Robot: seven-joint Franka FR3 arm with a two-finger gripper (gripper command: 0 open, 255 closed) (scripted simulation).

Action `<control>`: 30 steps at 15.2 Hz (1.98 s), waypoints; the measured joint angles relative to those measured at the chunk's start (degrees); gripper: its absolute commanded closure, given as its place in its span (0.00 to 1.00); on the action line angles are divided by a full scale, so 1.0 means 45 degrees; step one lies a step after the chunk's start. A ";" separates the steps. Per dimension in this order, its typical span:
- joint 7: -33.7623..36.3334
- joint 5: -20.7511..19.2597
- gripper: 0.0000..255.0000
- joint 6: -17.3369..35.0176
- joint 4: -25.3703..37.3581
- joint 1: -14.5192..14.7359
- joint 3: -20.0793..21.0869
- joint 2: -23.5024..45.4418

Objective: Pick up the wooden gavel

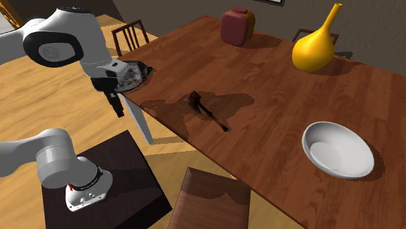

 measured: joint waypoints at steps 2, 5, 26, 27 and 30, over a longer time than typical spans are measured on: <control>0.0186 0.0045 0.00 0.0122 0.0122 -0.0085 0.0018 0.0232; 0.1165 0.0249 0.00 0.0694 0.0884 -0.0537 0.0072 0.1504; 0.7972 0.1401 0.00 0.2076 0.9257 -0.3441 -0.1320 1.0346; 0.8273 0.1488 0.00 0.1988 0.9723 -0.3555 -0.1433 1.0670; 0.9068 0.1799 0.00 0.1897 1.1012 -0.3951 -0.1821 1.1721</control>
